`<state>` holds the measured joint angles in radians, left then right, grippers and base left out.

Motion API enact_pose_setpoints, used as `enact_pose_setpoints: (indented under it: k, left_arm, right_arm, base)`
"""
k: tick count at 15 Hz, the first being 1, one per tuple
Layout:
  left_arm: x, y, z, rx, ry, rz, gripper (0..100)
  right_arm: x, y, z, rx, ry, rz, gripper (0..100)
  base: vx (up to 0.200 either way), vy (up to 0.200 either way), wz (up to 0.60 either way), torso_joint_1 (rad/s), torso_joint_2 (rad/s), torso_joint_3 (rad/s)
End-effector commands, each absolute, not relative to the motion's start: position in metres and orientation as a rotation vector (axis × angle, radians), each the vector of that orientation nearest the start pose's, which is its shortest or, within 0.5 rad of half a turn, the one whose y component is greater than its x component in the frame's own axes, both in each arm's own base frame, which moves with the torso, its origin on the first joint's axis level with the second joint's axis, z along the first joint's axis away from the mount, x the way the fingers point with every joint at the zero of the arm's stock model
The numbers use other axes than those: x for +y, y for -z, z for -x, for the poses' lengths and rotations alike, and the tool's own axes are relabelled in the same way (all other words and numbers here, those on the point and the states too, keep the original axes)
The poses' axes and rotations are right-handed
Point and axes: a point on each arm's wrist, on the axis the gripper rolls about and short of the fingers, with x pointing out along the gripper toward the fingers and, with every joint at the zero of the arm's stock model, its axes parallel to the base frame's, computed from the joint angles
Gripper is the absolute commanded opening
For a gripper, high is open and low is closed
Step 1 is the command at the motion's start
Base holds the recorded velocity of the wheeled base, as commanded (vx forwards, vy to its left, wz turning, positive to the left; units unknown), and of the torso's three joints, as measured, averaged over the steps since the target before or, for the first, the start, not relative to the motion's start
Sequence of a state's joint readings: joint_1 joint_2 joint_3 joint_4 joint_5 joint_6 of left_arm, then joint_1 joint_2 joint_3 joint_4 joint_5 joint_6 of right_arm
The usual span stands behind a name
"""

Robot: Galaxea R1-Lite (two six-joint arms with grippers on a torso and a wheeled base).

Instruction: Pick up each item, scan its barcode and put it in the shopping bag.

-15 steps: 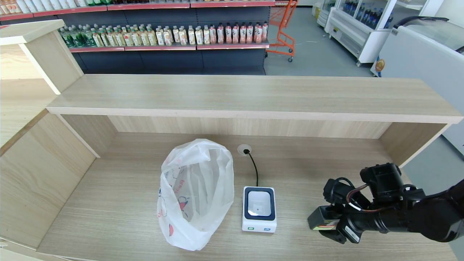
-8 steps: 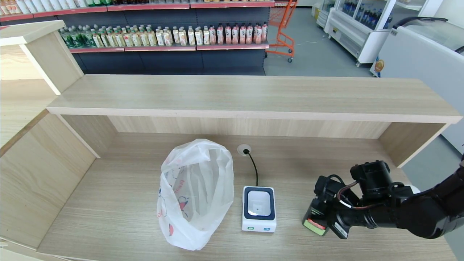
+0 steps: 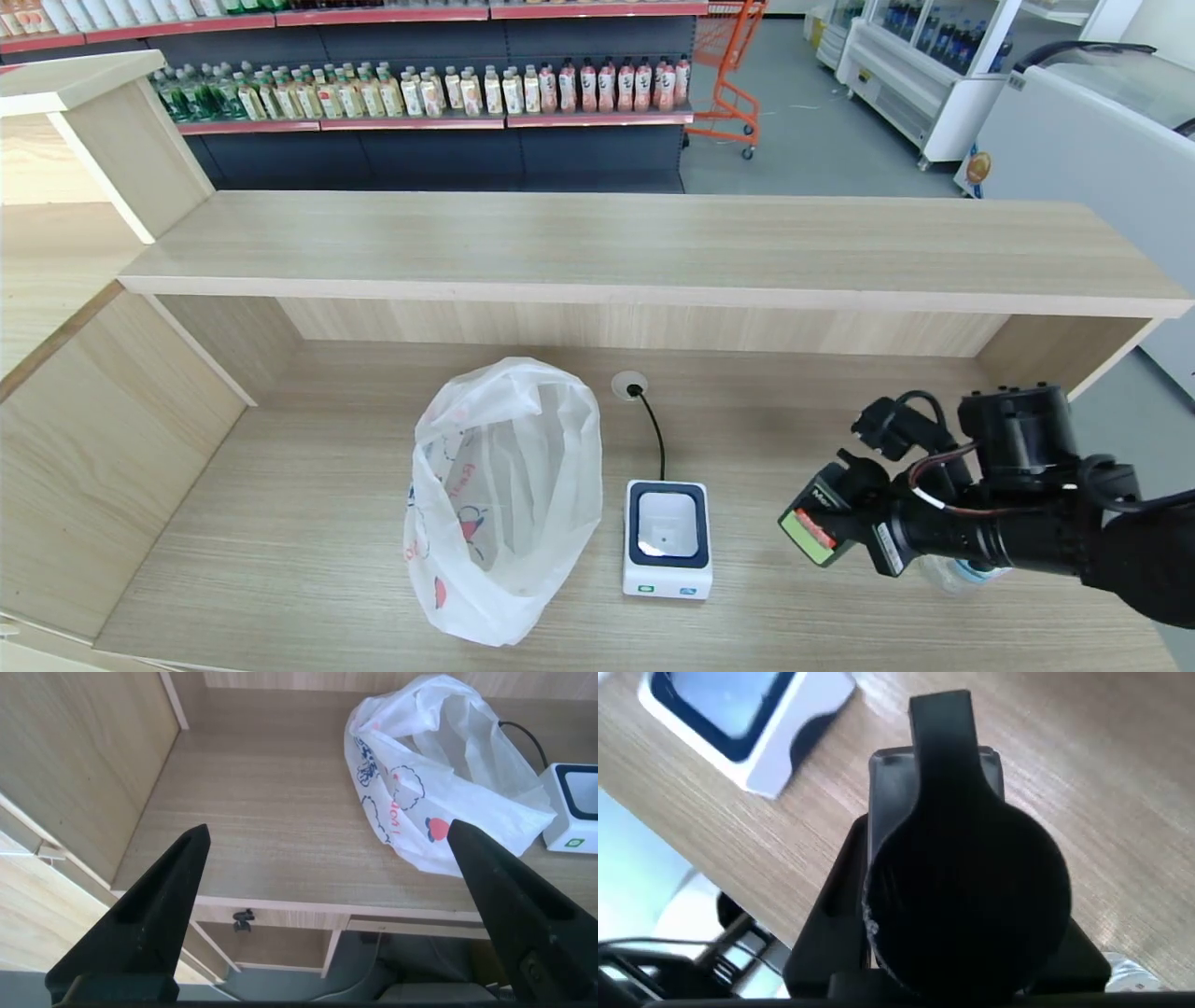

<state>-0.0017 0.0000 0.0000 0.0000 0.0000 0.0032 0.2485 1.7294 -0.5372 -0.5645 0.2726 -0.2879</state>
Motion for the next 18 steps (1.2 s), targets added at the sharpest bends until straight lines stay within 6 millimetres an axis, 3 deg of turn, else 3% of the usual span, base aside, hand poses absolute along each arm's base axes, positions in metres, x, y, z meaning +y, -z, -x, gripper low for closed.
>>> enact_pose_setpoints:
  k: [1,2,6,9,11,14,18]
  left_arm:
    - [0.000,-0.076,0.023,0.002,0.002,-0.003,100]
    - [0.000,-0.075,0.023,0.000,0.002,-0.003,100]
    - [0.000,-0.075,0.023,0.000,0.002,-0.003,100]
    - [0.000,-0.076,0.023,0.002,0.002,-0.003,100]
    - [0.000,-0.075,0.023,0.000,0.002,-0.003,100]
    - [0.000,-0.075,0.023,0.000,0.002,-0.003,100]
    - [0.000,-0.076,0.023,0.002,0.002,-0.003,100]
  right_arm:
    - [0.058,-0.153,-0.212,0.359,-0.539,0.159,0]
    - [0.051,-0.155,-0.189,0.323,-0.538,0.215,0]
    - [0.030,-0.172,-0.173,0.095,-0.525,0.812,0]
    - [0.018,-0.165,-0.177,-0.193,-0.779,1.232,0]
    - [0.031,-0.155,-0.176,-0.451,-0.958,1.511,0]
    - [0.053,-0.128,-0.160,-0.630,-1.278,1.709,0]
    - [0.054,-0.114,-0.145,-0.869,-1.452,1.851,0]
  base:
    - [0.000,0.000,0.00,0.000,0.00,0.000]
    - [0.000,0.000,0.00,0.000,0.00,0.000]
    - [0.000,0.000,0.00,0.000,0.00,0.000]
    - [0.000,0.000,0.00,0.000,0.00,0.000]
    - [0.000,0.000,0.00,0.000,0.00,0.000]
    - [0.000,0.000,0.00,0.000,0.00,0.000]
    - [0.000,0.000,0.00,0.000,0.00,0.000]
